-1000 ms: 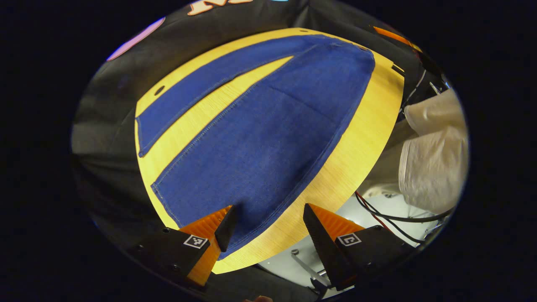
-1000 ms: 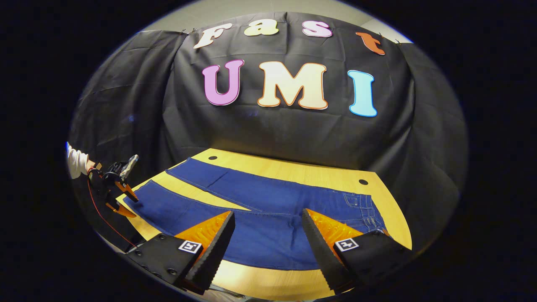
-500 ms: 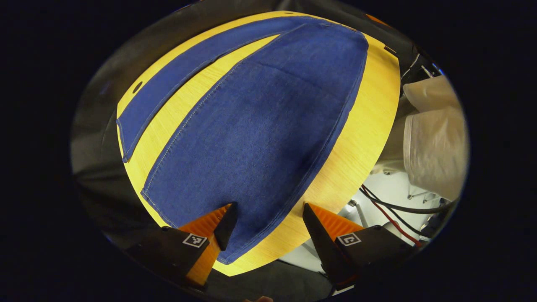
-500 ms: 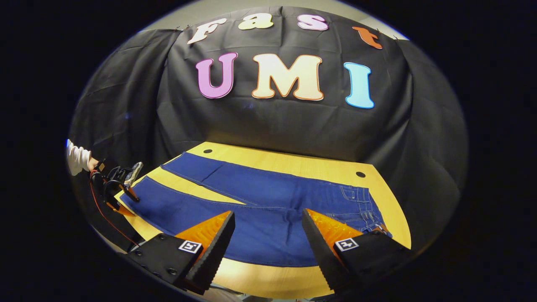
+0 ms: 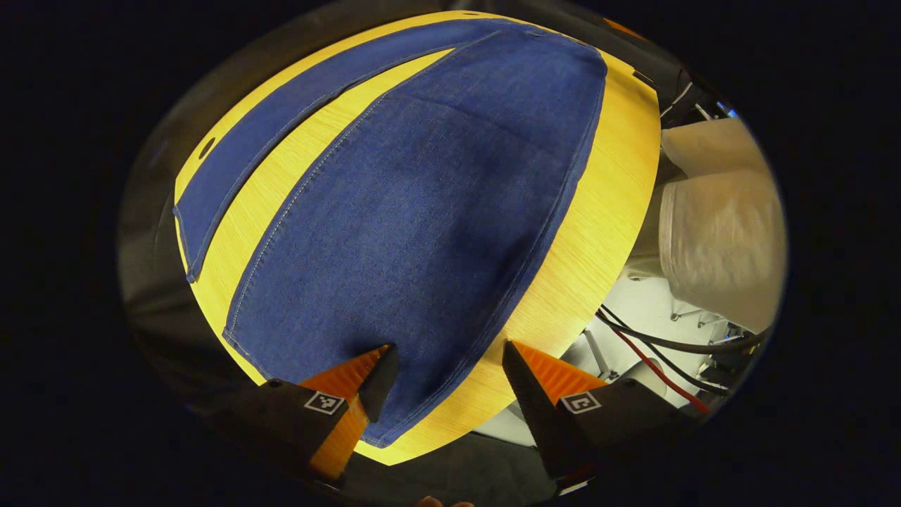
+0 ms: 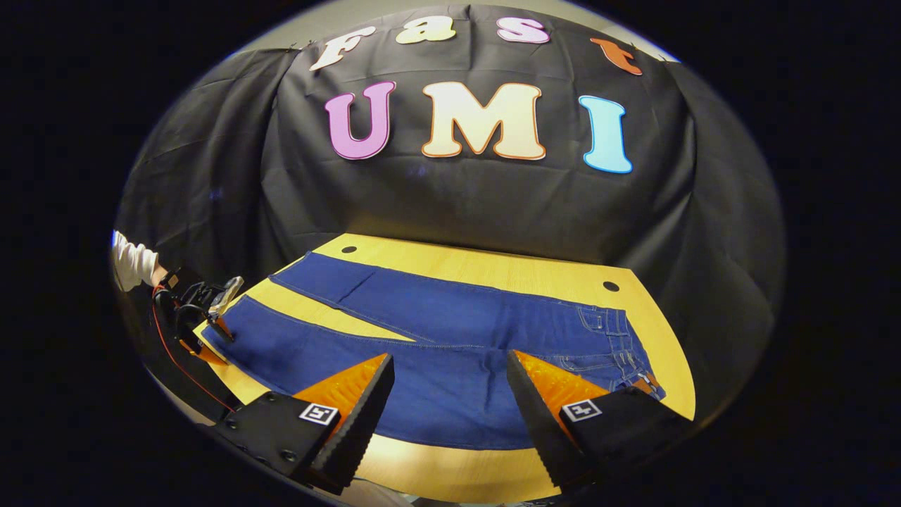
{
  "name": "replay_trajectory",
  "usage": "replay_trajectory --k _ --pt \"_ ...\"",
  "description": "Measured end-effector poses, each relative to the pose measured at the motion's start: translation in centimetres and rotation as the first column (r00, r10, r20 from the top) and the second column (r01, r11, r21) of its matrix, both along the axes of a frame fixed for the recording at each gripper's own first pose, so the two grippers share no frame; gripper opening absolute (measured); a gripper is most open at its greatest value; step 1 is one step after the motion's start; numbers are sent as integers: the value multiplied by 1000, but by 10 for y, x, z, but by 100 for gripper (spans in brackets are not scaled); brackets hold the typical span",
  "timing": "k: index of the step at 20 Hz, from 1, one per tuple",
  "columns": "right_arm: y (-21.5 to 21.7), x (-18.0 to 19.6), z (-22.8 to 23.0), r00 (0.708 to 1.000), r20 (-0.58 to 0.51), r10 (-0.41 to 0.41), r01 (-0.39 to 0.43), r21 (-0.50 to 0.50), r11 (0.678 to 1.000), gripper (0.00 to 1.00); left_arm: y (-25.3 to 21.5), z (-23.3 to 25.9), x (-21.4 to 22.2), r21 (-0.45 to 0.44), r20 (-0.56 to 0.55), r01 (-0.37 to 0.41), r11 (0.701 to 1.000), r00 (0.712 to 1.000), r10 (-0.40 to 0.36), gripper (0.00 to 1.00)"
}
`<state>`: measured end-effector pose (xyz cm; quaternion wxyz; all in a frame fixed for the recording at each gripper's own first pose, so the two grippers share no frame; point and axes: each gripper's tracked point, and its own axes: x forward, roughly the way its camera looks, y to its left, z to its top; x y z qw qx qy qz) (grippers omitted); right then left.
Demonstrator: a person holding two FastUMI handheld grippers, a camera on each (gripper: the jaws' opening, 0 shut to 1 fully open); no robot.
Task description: Grasp the waist and the cuffs of the jeans and fold them to make the two legs overlap; first hold the waist and fold one-third of the jeans toward the cuffs, then hold the cuffs and fold the remaining one-third in the same direction to finish folding.
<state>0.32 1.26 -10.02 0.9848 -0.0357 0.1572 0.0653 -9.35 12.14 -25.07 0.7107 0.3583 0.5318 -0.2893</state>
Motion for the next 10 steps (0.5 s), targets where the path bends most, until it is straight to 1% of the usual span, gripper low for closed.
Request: replay_trajectory --k 1,2,3,4,6,7,8,9,10 --pt "-1 -1 0 1000 2 -4 4 6 1000 99 3 0 0 3 -1 -2 1000 1000 2 93" --pt "-1 -2 1 1000 4 -7 7 12 1000 99 3 -1 2 6 -1 -4 1000 1000 4 88" --pt "-1 -2 1 1000 7 -12 12 14 1000 99 3 0 0 12 -4 -6 1000 1000 7 79" --pt "-1 -1 1 1000 8 -16 16 13 1000 99 4 1 1 20 -8 -3 1000 1000 3 73" --pt "-2 -2 1 1000 8 -20 20 10 1000 99 3 1 1 35 -18 19 999 1000 -18 53" --pt "-3 -2 -1 1000 6 -21 21 7 1000 99 3 -1 1 41 -22 31 999 999 -31 40" --pt "-3 -3 -1 1000 5 -19 19 4 1000 99 3 0 3 47 -22 45 998 999 -44 35" --pt "-3 -2 -3 1000 -1 -12 12 -3 1000 99 1 2 4 44 -21 49 998 999 -48 17" --pt "-5 -2 -6 1000 -13 -3 2 -18 1000 99 0 2 3 42 -34 44 998 999 -43 11"
